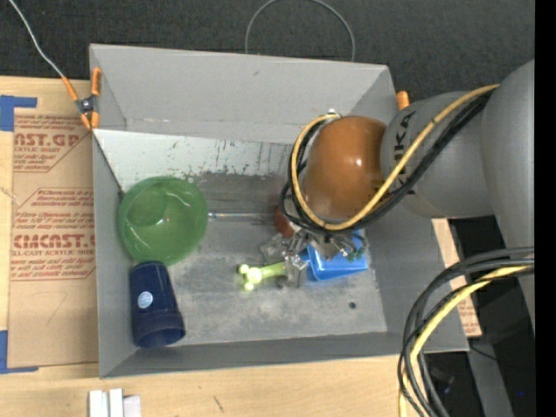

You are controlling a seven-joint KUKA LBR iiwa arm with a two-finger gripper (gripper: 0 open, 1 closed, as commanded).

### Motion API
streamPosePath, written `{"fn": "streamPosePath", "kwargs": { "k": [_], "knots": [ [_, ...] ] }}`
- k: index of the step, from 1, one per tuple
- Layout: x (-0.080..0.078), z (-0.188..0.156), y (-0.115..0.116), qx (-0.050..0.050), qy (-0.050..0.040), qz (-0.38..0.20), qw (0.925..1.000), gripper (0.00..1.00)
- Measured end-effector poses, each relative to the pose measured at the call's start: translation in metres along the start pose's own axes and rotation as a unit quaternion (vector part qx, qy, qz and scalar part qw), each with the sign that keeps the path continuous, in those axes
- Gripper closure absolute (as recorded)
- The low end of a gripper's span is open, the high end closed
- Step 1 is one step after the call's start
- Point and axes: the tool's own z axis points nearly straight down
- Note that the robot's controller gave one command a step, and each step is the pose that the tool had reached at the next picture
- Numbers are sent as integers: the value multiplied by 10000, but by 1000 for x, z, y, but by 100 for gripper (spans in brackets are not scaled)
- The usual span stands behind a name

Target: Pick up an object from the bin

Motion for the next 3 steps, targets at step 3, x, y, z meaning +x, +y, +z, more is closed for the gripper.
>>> {"fn": "streamPosePath", "kwargs": {
  "k": [3],
  "knots": [
    [18,-4,-10,-10,-16,449,9990,100]
  ]
}}
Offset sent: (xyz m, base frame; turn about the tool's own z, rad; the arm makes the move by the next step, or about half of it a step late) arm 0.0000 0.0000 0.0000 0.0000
